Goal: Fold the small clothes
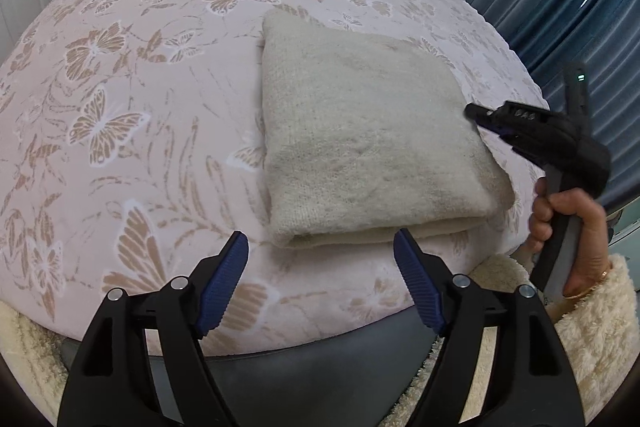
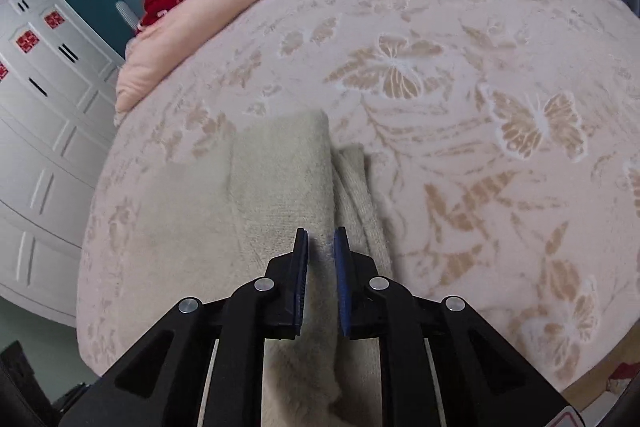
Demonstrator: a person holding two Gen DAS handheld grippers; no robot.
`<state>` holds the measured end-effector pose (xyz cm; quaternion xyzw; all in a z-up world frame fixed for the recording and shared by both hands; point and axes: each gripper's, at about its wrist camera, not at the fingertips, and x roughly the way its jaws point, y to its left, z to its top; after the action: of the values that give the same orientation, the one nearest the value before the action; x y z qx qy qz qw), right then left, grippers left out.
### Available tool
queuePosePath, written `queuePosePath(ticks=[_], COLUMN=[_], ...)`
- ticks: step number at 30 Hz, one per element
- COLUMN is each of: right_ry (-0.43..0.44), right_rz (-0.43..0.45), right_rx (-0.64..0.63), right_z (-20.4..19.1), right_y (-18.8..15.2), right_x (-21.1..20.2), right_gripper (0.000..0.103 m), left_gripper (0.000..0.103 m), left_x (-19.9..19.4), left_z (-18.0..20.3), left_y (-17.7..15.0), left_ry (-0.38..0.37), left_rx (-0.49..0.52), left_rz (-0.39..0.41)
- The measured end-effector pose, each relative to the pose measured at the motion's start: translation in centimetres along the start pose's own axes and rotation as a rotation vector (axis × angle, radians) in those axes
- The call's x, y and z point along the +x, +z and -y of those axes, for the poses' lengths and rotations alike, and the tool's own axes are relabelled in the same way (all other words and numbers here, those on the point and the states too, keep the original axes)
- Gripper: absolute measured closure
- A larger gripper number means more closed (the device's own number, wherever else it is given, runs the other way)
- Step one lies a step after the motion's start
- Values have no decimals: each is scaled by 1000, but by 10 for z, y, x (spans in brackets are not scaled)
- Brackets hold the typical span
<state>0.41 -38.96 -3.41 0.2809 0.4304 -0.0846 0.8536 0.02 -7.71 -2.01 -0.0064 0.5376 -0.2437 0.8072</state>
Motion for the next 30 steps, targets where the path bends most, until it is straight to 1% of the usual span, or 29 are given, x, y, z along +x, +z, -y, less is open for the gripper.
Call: queuePosePath(ticks=[2,3,4,5,6,8,9,11,13,14,16,17,19,20,21,22,23,24,25,26,27,28,29,30], right_ry=[32,42,34,7,-30,-96,-90,-57,-22,16,118,161,195,204,212,209,166,118,106,119,140,170,199,208], right_rz=[55,62,45,12,-34,-161,-144,-102,-38,-26,-47,-65,-108,-144,-200,-286,-369,-422,-435,-402,-384,-343,-274,-208], right_rx=[-54,-80,-111,-135,-150,-127,-100,-65,-102,-129,-175,-202,-288,-331,-362,-384,-416,-453,-467,-448,-411,-367,-327,-296], right_z=[-19,-28,-34,-35,-31,-9,-1,-3,-21,-32,-56,-68,-96,-109,-118,-123,-125,-124,-121,-120,-117,-114,-109,-101], right_y=[-5,-10,-17,-26,-36,-59,-64,-59,-52,-49,-47,-48,-53,-58,-65,-77,-94,-112,-124,-128,-123,-114,-104,-94], right_x=[-32,-41,-43,-37,-24,14,13,-10,-37,-46,-51,-48,-35,-25,-10,12,36,54,63,55,44,27,5,-16], right_gripper=[85,85,85,85,85,85,85,85,85,85,85,85,84,84,84,85,86,89,89,89,89,89,88,79], left_gripper=[26,26,26,26,26,26,26,26,25,25,25,25,25,25,25,24,24,24,24,24,24,24,23,20], left_x=[0,1,3,4,4,5,6,5,4,4,5,5,2,0,-3,-5,-8,-10,-12,-14,-15,-15,-15,-14], left_z=[3,4,4,5,5,7,8,10,10,10,9,9,7,6,4,1,-2,-6,-10,-13,-16,-18,-19,-18], left_y=[-1,0,0,0,0,-1,-1,-2,-4,-5,-6,-7,-9,-10,-11,-12,-13,-12,-12,-10,-8,-5,-1,4], left_ry=[6,10,8,6,5,0,6,20,26,24,25,30,48,59,70,80,92,103,109,113,115,115,113,104], left_rx=[15,18,18,15,12,11,14,28,36,33,21,18,18,19,21,20,19,12,1,-8,-14,-17,-19,-23], left_rz=[8,4,0,-2,-3,-6,-11,-17,-13,-12,-19,-20,-20,-20,-17,-13,-10,-6,-2,1,4,8,11,12])
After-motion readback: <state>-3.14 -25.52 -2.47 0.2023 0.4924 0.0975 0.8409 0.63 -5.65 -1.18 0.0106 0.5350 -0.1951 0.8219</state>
